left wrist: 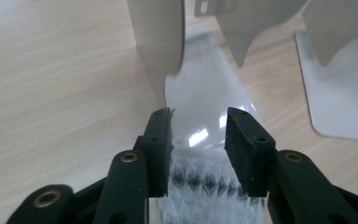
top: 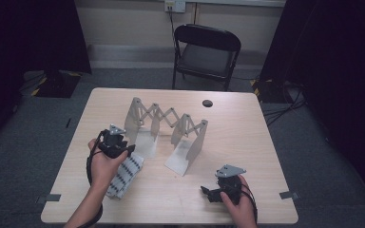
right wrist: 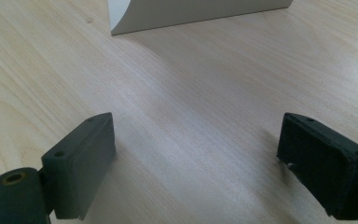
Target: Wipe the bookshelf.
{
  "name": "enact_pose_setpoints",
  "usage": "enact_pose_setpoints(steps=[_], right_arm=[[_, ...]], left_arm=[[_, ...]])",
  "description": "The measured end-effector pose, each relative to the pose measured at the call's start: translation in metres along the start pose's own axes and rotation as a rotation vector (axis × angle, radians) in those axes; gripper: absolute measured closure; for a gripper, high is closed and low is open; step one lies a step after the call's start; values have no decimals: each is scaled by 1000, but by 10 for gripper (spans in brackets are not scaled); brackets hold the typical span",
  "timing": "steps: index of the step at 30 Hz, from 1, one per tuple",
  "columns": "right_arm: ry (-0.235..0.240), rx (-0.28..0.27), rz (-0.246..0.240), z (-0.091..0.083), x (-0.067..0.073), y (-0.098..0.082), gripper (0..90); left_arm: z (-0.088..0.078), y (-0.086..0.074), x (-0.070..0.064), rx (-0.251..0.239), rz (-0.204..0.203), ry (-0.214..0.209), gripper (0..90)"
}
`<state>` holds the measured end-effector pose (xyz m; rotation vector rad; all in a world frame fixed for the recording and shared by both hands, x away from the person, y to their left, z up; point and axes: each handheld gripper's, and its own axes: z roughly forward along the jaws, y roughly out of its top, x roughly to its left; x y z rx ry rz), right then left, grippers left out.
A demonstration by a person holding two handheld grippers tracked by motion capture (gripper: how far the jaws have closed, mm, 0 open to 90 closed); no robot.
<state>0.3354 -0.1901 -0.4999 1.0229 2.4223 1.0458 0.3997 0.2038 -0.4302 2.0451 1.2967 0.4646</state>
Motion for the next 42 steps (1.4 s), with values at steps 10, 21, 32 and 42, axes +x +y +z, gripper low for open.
enact_pose_setpoints(steps=[10,21,32,42], right_arm=[[-1,0,1,0,0,0,105],[1,1,1,1,1,1,104],[0,0,-2,1,1,1,105],[4,1,-6,1,2,1,105]], left_arm=[[0,-31,-3,51,25,-17,603],[8,-56,-5,59,58,7,605],[1,-60,20,61,-29,86,619],[20,-39,31,72,-52,114,611]])
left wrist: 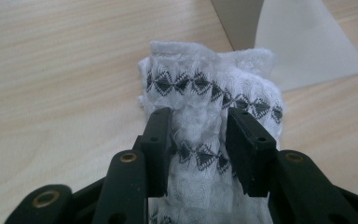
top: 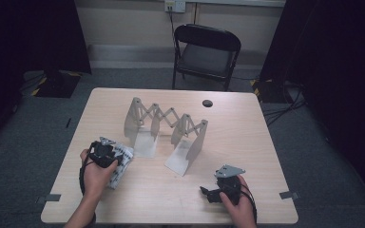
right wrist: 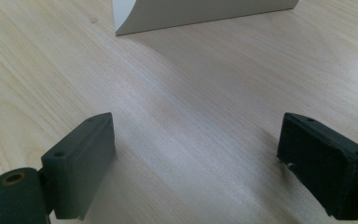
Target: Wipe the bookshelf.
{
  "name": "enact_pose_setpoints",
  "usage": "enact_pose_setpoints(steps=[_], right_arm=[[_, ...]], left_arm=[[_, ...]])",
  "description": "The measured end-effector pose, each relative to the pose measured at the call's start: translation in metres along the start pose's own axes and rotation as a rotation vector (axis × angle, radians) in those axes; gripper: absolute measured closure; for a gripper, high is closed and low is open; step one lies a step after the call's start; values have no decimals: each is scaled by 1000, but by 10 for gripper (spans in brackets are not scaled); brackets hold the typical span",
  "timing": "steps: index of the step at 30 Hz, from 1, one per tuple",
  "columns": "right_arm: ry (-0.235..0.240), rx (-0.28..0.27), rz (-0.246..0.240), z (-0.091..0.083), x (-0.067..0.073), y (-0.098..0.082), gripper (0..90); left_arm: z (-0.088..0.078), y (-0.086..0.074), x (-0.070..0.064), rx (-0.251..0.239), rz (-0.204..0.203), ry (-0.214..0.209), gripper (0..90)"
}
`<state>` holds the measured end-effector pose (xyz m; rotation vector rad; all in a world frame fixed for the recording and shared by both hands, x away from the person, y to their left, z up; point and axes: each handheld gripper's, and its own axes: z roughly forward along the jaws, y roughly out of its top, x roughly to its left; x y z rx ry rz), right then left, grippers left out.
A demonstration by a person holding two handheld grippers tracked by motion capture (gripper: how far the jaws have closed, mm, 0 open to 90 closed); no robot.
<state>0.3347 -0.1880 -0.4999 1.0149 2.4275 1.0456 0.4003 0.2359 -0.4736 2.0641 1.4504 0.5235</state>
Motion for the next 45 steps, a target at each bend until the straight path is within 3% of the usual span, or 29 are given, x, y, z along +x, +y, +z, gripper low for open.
enact_pose_setpoints(steps=[7,11,14,20,26,32,38,45], right_arm=[[3,-1,-1,0,0,0,105],[3,-1,-1,0,0,0,105],[4,-2,-4,-1,1,-1,106],[3,0,-3,-1,1,-1,105],[5,-1,-3,-1,1,-1,105],[5,-1,-1,-1,1,-1,105],[4,-1,-1,-1,1,-1,105],[4,-1,-2,-1,1,-1,105]], left_arm=[[15,17,3,-10,-13,20,588],[11,19,2,-26,-13,18,516],[1,15,4,-30,6,24,482],[-15,-3,10,-35,-1,19,449],[-22,-17,14,-29,1,26,441],[-18,-24,13,8,-2,-9,509],[-20,-26,8,26,27,2,655],[-20,-28,5,14,38,24,741]])
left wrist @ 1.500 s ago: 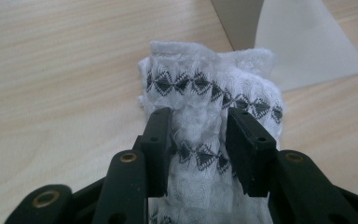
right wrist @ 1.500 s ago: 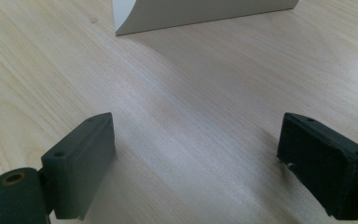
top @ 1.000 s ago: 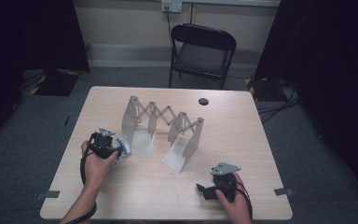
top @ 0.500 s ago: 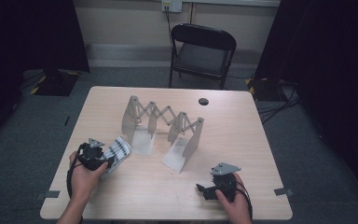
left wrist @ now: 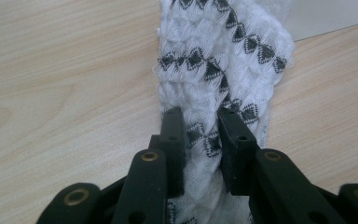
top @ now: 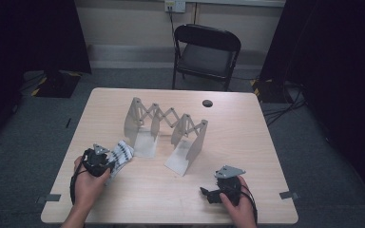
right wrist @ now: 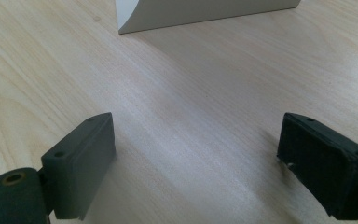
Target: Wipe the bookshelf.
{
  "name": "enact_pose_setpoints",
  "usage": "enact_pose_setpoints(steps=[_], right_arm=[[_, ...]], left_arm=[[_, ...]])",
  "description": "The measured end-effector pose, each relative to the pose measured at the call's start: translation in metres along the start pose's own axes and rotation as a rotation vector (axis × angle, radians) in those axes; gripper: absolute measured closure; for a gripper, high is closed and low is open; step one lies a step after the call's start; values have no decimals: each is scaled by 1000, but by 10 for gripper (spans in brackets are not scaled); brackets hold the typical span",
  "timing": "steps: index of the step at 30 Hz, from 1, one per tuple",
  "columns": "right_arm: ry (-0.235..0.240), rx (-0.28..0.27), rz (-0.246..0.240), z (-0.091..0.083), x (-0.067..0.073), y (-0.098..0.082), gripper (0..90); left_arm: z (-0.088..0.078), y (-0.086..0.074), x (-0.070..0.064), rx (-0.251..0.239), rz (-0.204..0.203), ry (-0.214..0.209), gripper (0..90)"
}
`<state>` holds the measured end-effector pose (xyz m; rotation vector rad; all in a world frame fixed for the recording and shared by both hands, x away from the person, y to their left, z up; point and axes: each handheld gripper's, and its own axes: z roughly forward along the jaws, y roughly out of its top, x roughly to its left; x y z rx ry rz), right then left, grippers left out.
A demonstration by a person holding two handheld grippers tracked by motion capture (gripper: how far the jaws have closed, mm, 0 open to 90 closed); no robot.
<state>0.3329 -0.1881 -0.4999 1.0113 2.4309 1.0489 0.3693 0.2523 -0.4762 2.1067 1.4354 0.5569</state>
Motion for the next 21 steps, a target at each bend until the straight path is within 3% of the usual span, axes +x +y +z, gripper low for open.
enact_pose_setpoints(steps=[6,12,17,21], right_arm=[[0,0,0,0,0,0,105],[1,0,0,0,0,0,105],[1,0,-1,0,0,0,105],[1,3,-2,0,1,0,105]], left_arm=[[-1,4,8,8,-86,-23,773],[5,17,17,-7,-158,0,776],[14,37,18,-41,-195,-8,758],[22,44,10,-57,-168,2,620]])
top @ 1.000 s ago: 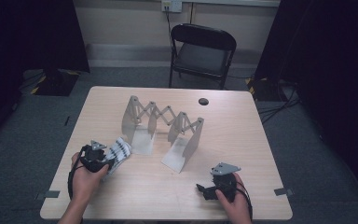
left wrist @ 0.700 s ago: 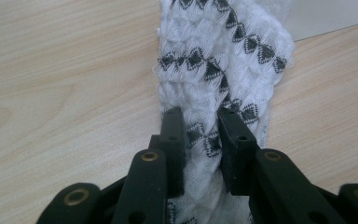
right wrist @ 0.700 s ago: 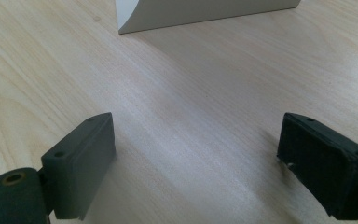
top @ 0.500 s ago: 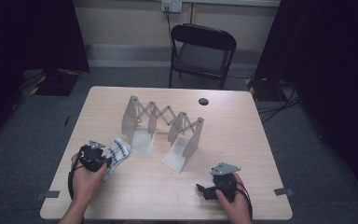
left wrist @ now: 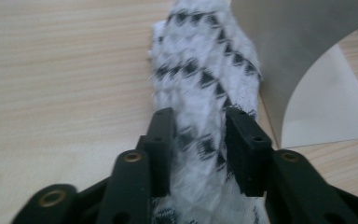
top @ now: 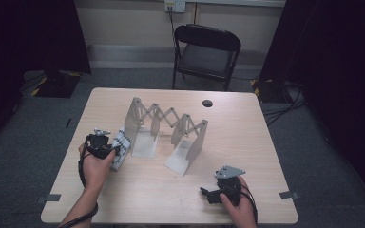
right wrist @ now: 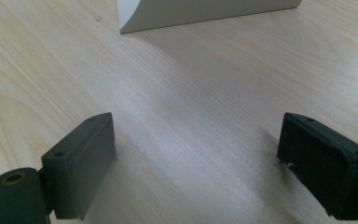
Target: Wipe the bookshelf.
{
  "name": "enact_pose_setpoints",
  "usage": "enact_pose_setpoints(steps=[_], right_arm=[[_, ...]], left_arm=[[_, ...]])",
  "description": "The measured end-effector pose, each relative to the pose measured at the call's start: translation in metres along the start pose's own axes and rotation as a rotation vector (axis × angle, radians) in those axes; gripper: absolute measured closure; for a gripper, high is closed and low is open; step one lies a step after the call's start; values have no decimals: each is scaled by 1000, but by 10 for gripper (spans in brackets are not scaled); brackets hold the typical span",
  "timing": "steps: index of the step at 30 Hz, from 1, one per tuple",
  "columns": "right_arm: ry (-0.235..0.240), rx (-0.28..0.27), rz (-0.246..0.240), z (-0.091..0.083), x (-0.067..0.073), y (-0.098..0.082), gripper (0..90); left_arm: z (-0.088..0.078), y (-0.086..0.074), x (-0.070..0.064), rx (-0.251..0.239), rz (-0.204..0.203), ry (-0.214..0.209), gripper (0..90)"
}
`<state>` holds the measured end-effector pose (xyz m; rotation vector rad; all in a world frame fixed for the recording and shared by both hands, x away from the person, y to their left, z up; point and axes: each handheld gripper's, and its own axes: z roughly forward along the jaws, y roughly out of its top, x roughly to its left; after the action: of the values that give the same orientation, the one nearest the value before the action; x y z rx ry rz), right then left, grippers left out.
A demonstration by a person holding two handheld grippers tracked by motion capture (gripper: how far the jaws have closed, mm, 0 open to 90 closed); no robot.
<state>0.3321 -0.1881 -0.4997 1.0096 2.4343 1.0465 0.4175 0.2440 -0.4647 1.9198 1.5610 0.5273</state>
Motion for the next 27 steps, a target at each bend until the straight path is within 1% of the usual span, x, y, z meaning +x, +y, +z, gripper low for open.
enact_pose_setpoints(steps=[2,3,5,6,7,8,9,10,11,13,14,17,18,19,20,22,24,26,27], right_arm=[[1,-1,-1,0,0,0,105],[1,-1,-1,0,0,0,105],[1,-1,-1,0,0,0,105],[1,-1,-1,0,0,0,105],[1,0,-1,0,0,0,105],[0,0,-1,0,0,0,105],[0,-1,-1,0,0,0,105],[1,0,-1,0,0,0,105],[0,0,-1,0,0,0,105],[0,-1,-1,0,0,0,105],[0,0,-1,0,0,0,105],[1,-1,-1,0,0,0,105],[1,-1,-2,0,0,0,105],[1,-1,-1,0,0,0,105],[1,0,-1,0,0,0,105],[1,0,-1,0,0,0,105],[1,0,-1,0,0,0,105],[1,0,-1,0,0,0,105],[0,0,-1,0,0,0,105]], left_arm=[[0,-1,-4,-4,16,-2,562],[0,-1,-4,-4,16,-2,515],[-3,-5,-3,4,40,0,491],[-3,-5,-3,4,40,0,474],[-6,-7,-3,12,49,8,474],[-9,-10,-2,14,56,6,434],[-12,-12,-1,14,53,7,436],[-15,-14,0,20,60,8,434],[-16,-15,1,24,59,3,429],[-20,-17,3,27,45,-8,461],[-20,-19,2,43,42,-32,499],[-19,-22,-2,58,61,-42,595],[-19,-23,-5,53,60,-50,603],[-17,-22,-8,45,66,-48,607],[-16,-22,-10,46,73,-49,602],[-11,-19,-12,38,70,-52,581],[-8,-17,-12,47,86,-41,581],[-4,-15,-12,43,74,-41,587],[-2,-14,-11,42,74,-40,587]])
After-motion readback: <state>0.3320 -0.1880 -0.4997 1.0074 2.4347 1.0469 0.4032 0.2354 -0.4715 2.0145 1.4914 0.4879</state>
